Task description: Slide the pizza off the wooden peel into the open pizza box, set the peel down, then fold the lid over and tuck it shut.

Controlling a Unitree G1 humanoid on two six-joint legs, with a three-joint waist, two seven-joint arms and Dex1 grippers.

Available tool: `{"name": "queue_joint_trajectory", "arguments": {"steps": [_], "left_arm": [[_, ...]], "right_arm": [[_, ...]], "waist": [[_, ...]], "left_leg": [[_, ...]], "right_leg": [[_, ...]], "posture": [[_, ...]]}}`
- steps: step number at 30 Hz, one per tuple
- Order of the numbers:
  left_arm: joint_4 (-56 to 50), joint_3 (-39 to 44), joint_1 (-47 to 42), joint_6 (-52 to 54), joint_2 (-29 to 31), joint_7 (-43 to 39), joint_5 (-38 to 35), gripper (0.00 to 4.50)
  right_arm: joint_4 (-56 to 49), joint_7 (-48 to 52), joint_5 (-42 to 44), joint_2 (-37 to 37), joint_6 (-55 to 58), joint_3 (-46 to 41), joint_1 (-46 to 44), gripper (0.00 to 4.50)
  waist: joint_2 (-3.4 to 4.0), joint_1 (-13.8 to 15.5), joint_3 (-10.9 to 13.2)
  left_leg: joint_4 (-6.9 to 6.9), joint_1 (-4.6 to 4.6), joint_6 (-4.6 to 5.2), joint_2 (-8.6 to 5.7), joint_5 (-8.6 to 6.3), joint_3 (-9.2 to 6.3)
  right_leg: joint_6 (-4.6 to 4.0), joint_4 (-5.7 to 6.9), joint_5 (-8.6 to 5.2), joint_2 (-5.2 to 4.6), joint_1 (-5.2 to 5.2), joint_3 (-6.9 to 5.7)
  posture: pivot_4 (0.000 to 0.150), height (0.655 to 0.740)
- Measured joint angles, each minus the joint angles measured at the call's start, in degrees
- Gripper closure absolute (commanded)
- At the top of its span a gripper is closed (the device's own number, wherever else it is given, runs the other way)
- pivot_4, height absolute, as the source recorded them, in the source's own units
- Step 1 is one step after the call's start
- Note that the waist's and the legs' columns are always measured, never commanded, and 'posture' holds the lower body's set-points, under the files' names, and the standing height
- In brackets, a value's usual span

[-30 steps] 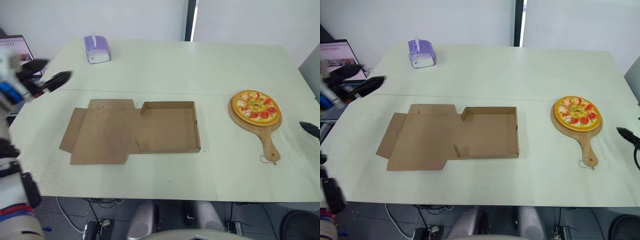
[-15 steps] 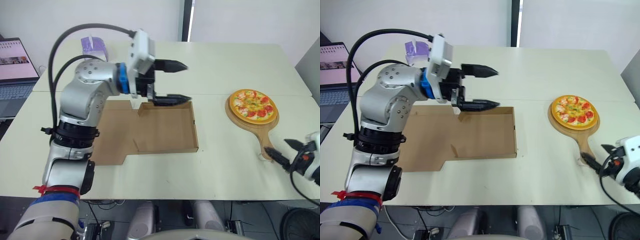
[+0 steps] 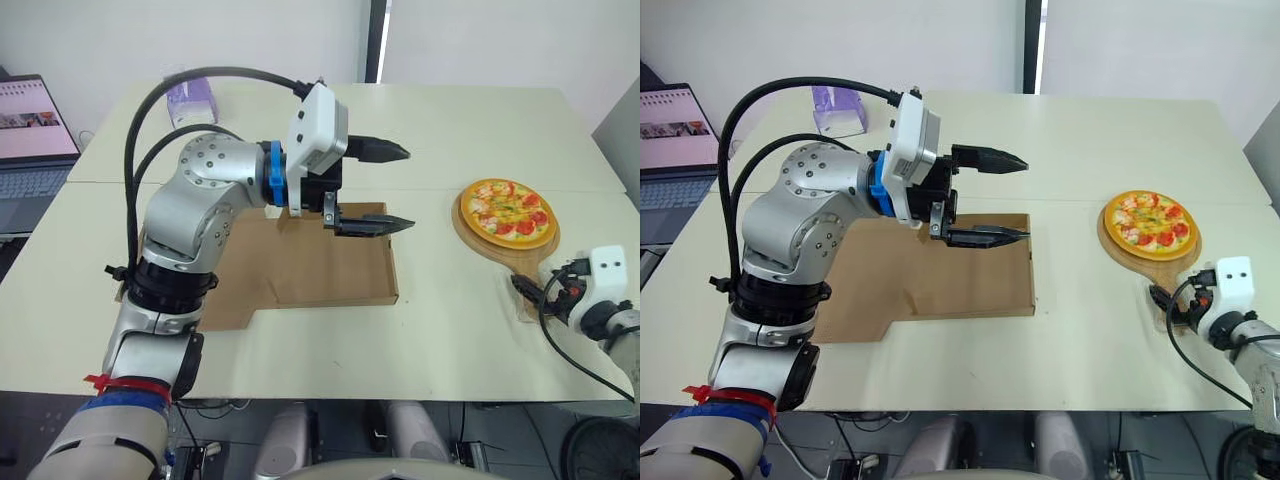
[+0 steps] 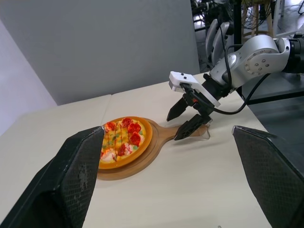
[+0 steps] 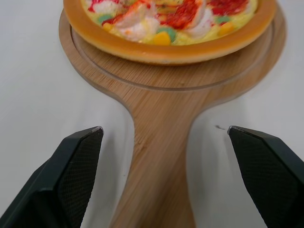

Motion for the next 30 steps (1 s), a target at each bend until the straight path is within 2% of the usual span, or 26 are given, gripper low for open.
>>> {"name": "queue_joint_trajectory", "arguments": {"steps": [5,6,8,14,15,26,30], "left_arm": [[-2.9,1.5,0.9,2.6,1.8,2.6,-0.3,0.02],[-3.4,1.6,1.1,2.8,1.9,3.0,-0.3,0.01],[-4.4,1.6,1.6,3.5,2.1,3.4,-0.5,0.0],[-5.4,2.0,1.8,4.8,2.7,4.5,-1.3,0.0],[-5.5,2.0,1.7,4.8,2.7,4.5,-1.4,0.0],[-2.0,3.4,0.0,4.9,2.9,4.5,-2.3,0.0],[0.1,5.0,0.0,4.9,4.2,4.4,-2.3,0.0]], "right_arm": [[7.1,-0.2,-3.1,0.0,-3.2,3.0,-4.6,0.0],[7.8,0.1,-3.6,0.0,-4.0,3.3,-4.9,0.17],[9.0,0.8,-4.2,0.1,-5.8,3.6,-5.0,0.6],[10.1,0.9,-4.1,1.9,-8.0,2.8,-4.9,2.63],[10.2,0.9,-4.1,2.0,-8.0,2.5,-4.9,2.85],[9.2,-0.5,-4.2,4.1,-9.4,1.1,-4.0,2.85],[9.0,1.9,-4.2,2.7,-9.2,2.9,-5.7,2.85]], "waist": [[-0.02,0.0,0.0],[-0.02,0.0,0.0],[-0.04,0.0,0.0],[-0.05,-0.1,0.0],[-0.06,-0.1,0.0],[-0.23,-0.1,-0.1],[-0.03,-0.6,0.0]], "left_leg": [[0.01,0.01,0.02,-0.02,0.0,0.01],[0.01,0.01,0.02,-0.02,0.0,0.02],[0.01,0.02,0.01,-0.02,0.0,0.02],[0.0,0.03,0.0,0.0,0.0,0.02],[0.01,0.03,0.0,0.0,0.0,0.02],[0.01,0.04,-0.01,0.02,0.01,-0.11],[0.0,0.01,0.0,0.02,0.01,0.01]], "right_leg": [[0.02,-0.04,0.01,-0.02,0.04,0.0],[0.02,-0.04,0.01,-0.02,0.05,0.01],[0.02,-0.03,0.01,-0.02,0.07,0.02],[0.01,-0.02,0.01,-0.02,0.07,0.03],[0.01,-0.02,0.01,-0.02,0.07,0.03],[-0.01,-0.05,0.01,-0.04,0.05,-0.15],[-0.01,-0.01,0.01,-0.02,-0.11,-0.02]], "posture": [[0.15,0.74],[0.15,0.74],[0.15,0.74],[0.15,0.74],[0.15,0.74],[0.15,0.74],[0.15,0.74]]}}
